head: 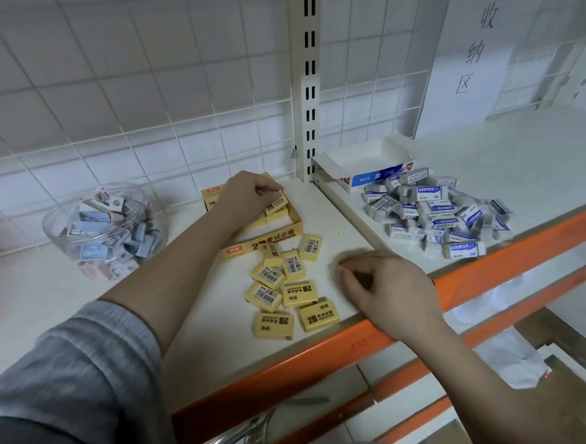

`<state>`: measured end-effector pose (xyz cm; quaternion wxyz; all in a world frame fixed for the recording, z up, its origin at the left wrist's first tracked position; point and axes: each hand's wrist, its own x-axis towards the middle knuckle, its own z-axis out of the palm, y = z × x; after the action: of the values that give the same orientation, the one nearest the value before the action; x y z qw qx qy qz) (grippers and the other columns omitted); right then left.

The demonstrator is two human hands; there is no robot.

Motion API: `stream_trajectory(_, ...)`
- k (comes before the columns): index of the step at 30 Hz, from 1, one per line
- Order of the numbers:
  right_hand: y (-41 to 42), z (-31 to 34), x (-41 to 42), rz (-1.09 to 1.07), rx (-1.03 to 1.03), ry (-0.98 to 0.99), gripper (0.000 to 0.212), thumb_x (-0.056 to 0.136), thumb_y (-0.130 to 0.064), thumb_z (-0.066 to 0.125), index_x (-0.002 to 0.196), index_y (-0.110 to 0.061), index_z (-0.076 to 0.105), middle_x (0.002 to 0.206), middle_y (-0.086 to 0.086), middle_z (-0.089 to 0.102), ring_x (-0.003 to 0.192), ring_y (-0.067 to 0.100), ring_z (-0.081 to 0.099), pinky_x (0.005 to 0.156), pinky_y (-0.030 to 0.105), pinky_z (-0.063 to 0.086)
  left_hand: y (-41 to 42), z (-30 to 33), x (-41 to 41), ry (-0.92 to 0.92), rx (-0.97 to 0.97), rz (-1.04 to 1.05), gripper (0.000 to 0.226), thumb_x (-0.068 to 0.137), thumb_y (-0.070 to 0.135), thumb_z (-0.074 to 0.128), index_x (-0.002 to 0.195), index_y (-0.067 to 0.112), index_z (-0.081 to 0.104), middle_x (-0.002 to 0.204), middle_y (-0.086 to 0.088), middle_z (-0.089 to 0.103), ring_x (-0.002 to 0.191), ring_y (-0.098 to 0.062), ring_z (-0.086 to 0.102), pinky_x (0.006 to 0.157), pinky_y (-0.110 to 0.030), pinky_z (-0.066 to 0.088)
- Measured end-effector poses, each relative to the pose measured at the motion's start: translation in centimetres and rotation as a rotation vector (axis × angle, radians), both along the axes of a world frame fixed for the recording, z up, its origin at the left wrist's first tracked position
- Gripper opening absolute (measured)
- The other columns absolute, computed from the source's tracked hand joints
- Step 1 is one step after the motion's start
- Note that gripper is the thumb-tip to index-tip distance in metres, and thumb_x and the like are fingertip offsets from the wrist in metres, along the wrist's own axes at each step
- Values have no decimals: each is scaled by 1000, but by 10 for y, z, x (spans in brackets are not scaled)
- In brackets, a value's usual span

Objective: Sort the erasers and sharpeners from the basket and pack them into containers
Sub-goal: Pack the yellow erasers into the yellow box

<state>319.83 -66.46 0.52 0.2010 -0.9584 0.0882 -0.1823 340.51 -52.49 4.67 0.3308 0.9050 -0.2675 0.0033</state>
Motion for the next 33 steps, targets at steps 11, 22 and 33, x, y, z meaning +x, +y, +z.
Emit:
stream_trajectory(11,2,2,-2,-17,8,-18,23,90,-35,55,80,-27,73,84,-9,69,79,11,60,53,17,35,11,-10,-7,-131,124,0,29,81,31,71,107,18,70,99,4,58,92,-11,51,80,-21,38)
stream_trajectory(22,0,11,1,43,59,74,18,90,-31,56,91,-24,73,87,-7,69,80,12,61,63,24,45,18,-5,-19,-91,110,87,26,86,22,66,112,17,67,115,0,59,97,-8,50,82,-17,36)
stream_trajectory(33,-13,42,68,485,-224,288,39,90,-6,53,126,-21,60,134,-5,56,121,14,51,96,18,32,60,7,-97,11,-77,207,13,86,18,63,95,19,73,92,12,66,84,-6,61,74,-13,40)
